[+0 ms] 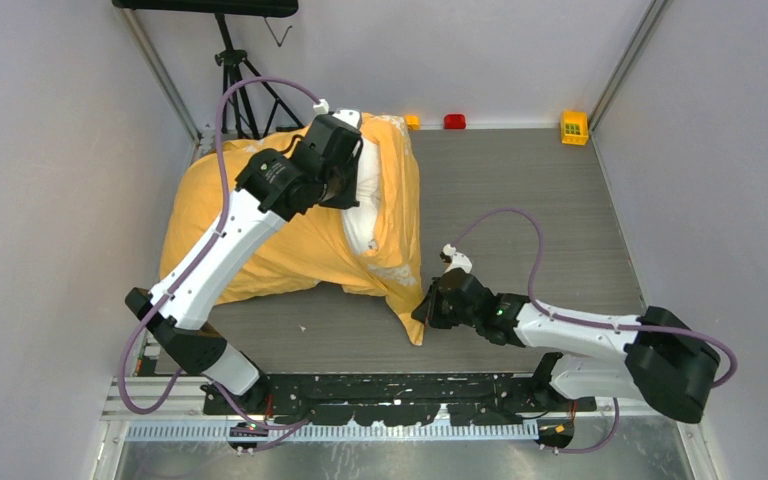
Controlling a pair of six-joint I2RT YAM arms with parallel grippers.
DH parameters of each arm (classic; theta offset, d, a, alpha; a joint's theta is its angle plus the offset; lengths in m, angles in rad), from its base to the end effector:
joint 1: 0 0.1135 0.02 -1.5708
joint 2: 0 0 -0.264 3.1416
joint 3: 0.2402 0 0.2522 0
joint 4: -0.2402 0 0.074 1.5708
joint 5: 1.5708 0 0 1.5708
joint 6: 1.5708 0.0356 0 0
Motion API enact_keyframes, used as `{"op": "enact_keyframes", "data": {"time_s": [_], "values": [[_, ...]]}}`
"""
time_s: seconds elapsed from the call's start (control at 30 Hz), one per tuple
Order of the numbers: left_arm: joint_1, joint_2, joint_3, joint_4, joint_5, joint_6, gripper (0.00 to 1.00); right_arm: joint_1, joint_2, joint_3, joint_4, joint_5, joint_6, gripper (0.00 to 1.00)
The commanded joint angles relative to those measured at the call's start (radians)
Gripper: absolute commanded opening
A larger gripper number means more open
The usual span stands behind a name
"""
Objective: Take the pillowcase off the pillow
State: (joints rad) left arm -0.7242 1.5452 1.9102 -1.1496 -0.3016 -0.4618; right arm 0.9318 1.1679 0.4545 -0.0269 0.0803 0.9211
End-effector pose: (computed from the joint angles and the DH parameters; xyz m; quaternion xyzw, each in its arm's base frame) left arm 0.2295 -0.1889 0.4446 0.0624 0.9129 -0.0966 0.3916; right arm 0.1346 0.1763 0.1676 0.0113 0.9144 0.3002 0.2715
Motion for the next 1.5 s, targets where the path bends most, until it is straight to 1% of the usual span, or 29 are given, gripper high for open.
{"op": "enact_keyframes", "data": {"time_s": [0.0,0.1,0.17,0.3,0.4,0.43,0.47,0.53,0.57,0.6,0.63,0.67,0.73,0.77,0.83,0.93,1.07,1.23,1.37,1.43,1.47], "values": [[0.034,-0.125,0.055,0.023,-0.047,0.049,0.0,-0.057,0.134,0.059,-0.176,0.131,0.015,0.0],[0.062,-0.164,0.049,0.002,-0.014,0.053,0.0,-0.164,0.199,0.088,-0.183,0.047,0.006,0.0],[0.078,-0.174,0.048,-0.024,0.021,0.06,0.0,-0.234,0.208,0.079,-0.158,-0.009,-0.009,0.0],[0.087,-0.189,0.01,-0.061,0.035,0.069,0.0,-0.312,0.182,0.091,-0.182,0.001,-0.064,0.0],[0.106,-0.219,-0.058,-0.042,0.036,0.066,0.0,-0.35,0.176,0.127,-0.238,0.024,-0.101,0.0],[0.113,-0.229,-0.081,-0.031,0.041,0.063,0.0,-0.363,0.172,0.144,-0.263,0.016,-0.115,0.02],[0.118,-0.236,-0.102,-0.019,0.05,0.058,0.0,-0.365,0.159,0.164,-0.281,-0.013,-0.151,0.12],[0.12,-0.243,-0.154,0.018,0.08,0.042,0.0,-0.365,0.092,0.179,-0.288,-0.119,-0.203,0.4],[0.121,-0.246,-0.184,0.048,0.11,0.031,0.0,-0.366,0.043,0.182,-0.287,-0.137,-0.218,0.54],[0.12,-0.25,-0.215,0.077,0.141,0.016,0.0,-0.365,-0.009,0.186,-0.282,-0.172,-0.229,0.62],[0.12,-0.257,-0.253,0.114,0.174,-0.002,0.0,-0.366,-0.058,0.198,-0.285,-0.194,-0.242,0.68],[0.121,-0.267,-0.292,0.16,0.215,-0.029,0.0,-0.365,-0.1,0.22,-0.296,-0.214,-0.258,0.72],[0.121,-0.284,-0.372,0.245,0.263,-0.063,0.0,-0.364,-0.14,0.296,-0.355,-0.258,-0.271,0.75],[0.121,-0.285,-0.399,0.272,0.279,-0.078,0.0,-0.366,-0.143,0.338,-0.403,-0.289,-0.271,0.76],[0.12,-0.279,-0.43,0.303,0.296,-0.096,0.0,-0.352,-0.143,0.423,-0.431,-0.34,-0.248,0.82],[0.12,-0.258,-0.452,0.325,0.356,-0.109,0.0,-0.297,-0.142,0.479,-0.421,-0.318,-0.18,0.85],[0.12,-0.246,-0.476,0.36,0.391,-0.128,0.0,-0.189,-0.082,0.551,-0.431,-0.138,-0.089,0.85],[0.119,-0.249,-0.497,0.39,0.389,-0.136,0.0,-0.035,0.049,0.641,-0.437,0.016,-0.023,0.85],[0.12,-0.249,-0.484,0.386,0.377,-0.129,0.0,-0.006,0.121,0.633,-0.443,0.059,0.027,0.84],[0.119,-0.247,-0.476,0.382,0.374,-0.125,0.0,-0.006,0.119,0.601,-0.405,0.053,0.032,0.8],[0.119,-0.247,-0.473,0.379,0.372,-0.124,0.0,-0.006,0.115,0.59,-0.393,0.054,0.033,0.77]]}}
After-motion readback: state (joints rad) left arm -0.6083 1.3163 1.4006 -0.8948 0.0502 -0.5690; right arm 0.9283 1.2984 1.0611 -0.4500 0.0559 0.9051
